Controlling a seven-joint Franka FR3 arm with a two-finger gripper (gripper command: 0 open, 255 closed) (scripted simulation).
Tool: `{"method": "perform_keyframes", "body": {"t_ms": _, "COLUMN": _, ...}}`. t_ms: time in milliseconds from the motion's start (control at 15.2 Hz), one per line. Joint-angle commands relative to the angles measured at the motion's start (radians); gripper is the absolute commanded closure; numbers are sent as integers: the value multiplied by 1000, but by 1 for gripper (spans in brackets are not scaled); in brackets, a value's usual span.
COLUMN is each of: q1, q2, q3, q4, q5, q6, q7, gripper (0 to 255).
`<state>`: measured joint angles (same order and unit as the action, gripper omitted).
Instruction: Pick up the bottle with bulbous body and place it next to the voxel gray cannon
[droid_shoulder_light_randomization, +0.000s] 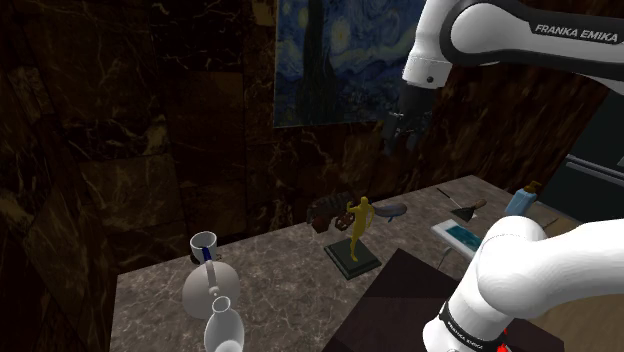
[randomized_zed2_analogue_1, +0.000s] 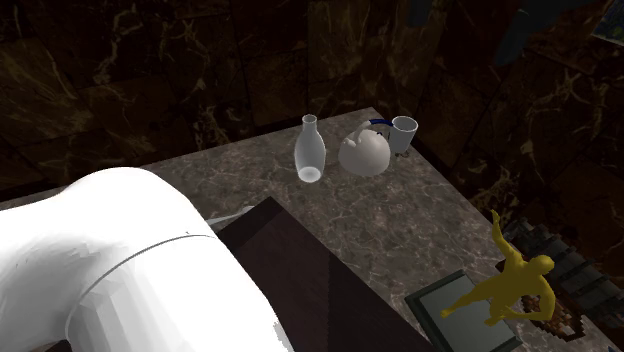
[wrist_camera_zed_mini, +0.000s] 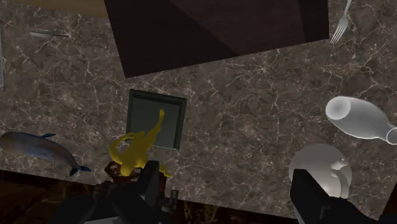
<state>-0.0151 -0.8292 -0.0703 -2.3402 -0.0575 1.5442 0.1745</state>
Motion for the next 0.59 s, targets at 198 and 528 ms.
{"method": "perform_keyframes", "body": {"t_ms": 198, "q1": 20, "q2": 31, "q3": 41, "q4": -50, "q5": 30, "q6": 75, "q7": 42, "gripper": 0}}
{"method": "perform_keyframes", "body": {"t_ms": 528, "q1": 55, "q2": 110, "q3": 109, "q4": -110, "q5": 76, "q6": 206, "q7": 108, "gripper": 0}}
